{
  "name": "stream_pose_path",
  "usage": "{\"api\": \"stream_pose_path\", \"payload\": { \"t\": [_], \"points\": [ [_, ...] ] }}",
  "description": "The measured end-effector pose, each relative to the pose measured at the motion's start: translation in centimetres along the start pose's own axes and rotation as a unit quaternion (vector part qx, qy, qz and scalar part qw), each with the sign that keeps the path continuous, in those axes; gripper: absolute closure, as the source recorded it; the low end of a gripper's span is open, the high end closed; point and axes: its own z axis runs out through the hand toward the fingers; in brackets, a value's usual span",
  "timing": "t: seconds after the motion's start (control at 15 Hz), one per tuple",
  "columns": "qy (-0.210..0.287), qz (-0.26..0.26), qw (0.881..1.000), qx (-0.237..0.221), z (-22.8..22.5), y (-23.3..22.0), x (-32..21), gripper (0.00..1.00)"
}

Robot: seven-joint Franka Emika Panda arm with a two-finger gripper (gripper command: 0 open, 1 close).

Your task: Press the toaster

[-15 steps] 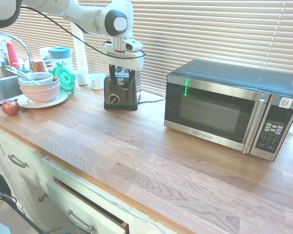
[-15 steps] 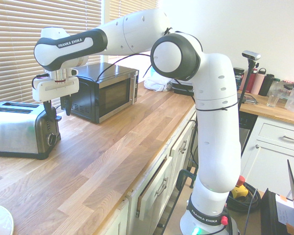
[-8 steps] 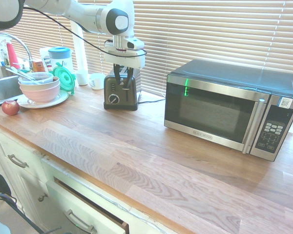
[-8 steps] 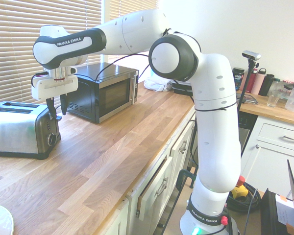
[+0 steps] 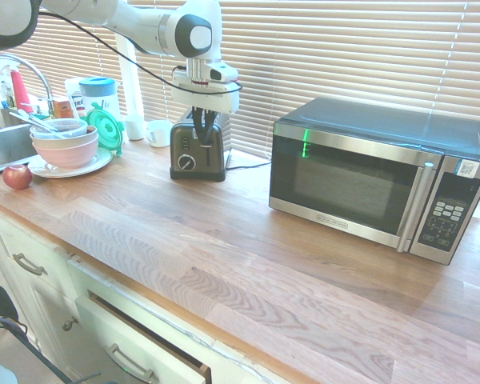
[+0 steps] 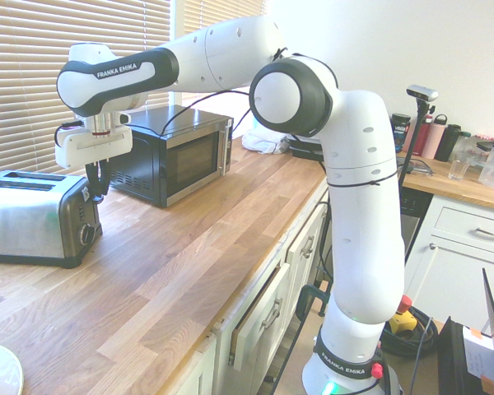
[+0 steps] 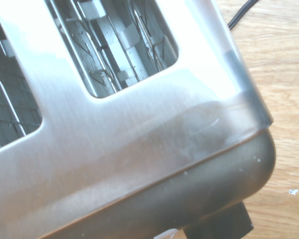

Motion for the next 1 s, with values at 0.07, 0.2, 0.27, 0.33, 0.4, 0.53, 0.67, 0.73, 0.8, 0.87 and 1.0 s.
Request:
{"api": "stream_pose_path", "payload": {
  "t": [0.07,0.2,0.27,0.33,0.4,0.53,0.67,0.73,0.8,0.87,1.0],
  "points": [
    [0.0,-0.001,1.0,0.0,0.0,0.0,0.0,1.0],
    [-0.001,-0.004,1.0,-0.003,0.4,-0.2,-0.1,1.0],
    [-0.003,-0.005,1.0,-0.005,0.7,-0.4,-0.2,1.0],
    [-0.004,-0.008,1.0,-0.008,1.2,-0.6,-0.3,1.0],
    [-0.004,-0.01,1.0,-0.01,1.4,-0.8,-0.4,1.0],
    [-0.001,-0.013,1.0,-0.009,1.2,-1.2,-0.4,1.0],
    [-0.001,-0.013,1.0,-0.008,0.9,-1.6,-0.2,1.0],
    [-0.002,-0.013,1.0,-0.009,0.9,-1.8,0.0,1.0],
    [-0.004,-0.014,1.0,-0.013,0.8,-1.9,0.1,1.0],
    [-0.007,-0.014,1.0,-0.015,0.8,-2.0,0.2,1.0],
    [-0.009,-0.013,1.0,-0.019,0.8,-2.0,0.5,1.0]
  ]
}}
